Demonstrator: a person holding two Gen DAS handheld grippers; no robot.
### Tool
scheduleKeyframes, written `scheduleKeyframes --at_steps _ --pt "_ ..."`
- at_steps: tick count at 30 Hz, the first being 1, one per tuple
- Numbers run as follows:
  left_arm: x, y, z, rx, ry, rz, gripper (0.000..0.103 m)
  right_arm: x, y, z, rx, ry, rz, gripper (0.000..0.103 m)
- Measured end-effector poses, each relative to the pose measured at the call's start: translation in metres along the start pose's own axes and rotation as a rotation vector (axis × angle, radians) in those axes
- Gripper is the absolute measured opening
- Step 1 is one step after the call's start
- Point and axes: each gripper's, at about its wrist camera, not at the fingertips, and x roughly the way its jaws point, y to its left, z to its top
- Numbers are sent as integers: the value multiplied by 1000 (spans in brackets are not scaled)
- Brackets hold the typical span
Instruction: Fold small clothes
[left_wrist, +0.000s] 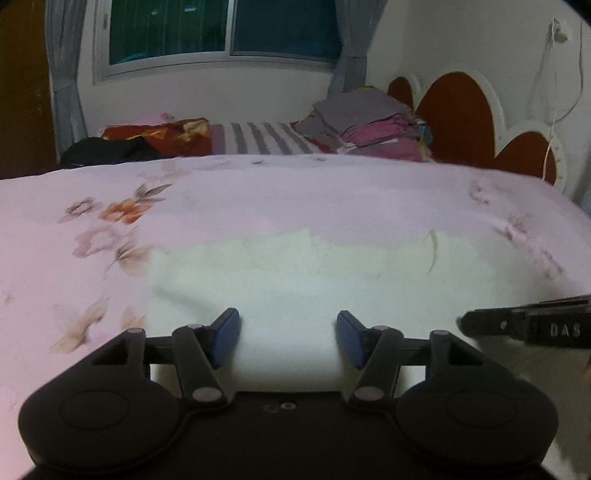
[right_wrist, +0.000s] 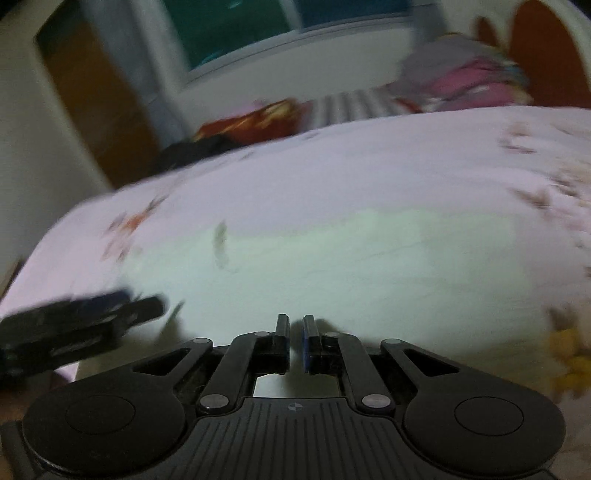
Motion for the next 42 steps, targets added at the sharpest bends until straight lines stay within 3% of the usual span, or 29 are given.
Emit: scheduleKeyframes --at_steps 3,7,10,15,17,20,22,25,27,28,30,42 --pt "-19 23 -25 -36 1 16 55 -8 -6 -12 -43 4 -47 5" --pt "-48 25 -46 27 -8 54 60 -42 -66 -21 118 -40 -241 5" --pt "-68 28 -45 -28 -54 53 57 -59 -68 -20 84 -56 -255 6" --pt "-76 22 -35 -28 -104 36 57 -71 -50 -22 99 -103 -192 6" --pt "-69 19 -31 -22 -90 9 57 -65 -49 -24 103 -91 -205 6" --pt "-47 23 -43 -31 10 -20 58 -49 -56 -31 108 -12 -265 5" --pt "-56 21 -39 -14 5 -3 55 -54 -58 -30 130 -24 -257 5" --pt "-74 15 -36 23 -68 -13 59 -70 -49 -27 100 -91 -273 6" --pt "-64 13 -37 24 -12 -24 59 -63 -53 -26 111 -71 -275 6" --pt "-54 14 -39 23 42 -33 59 -53 -58 -27 123 -15 -300 5" --pt "-55 7 -42 84 41 -11 59 -50 -63 -29 158 -13 -292 5" --pt "-82 13 -50 111 45 -14 59 -109 -48 -45 211 -77 -297 6"
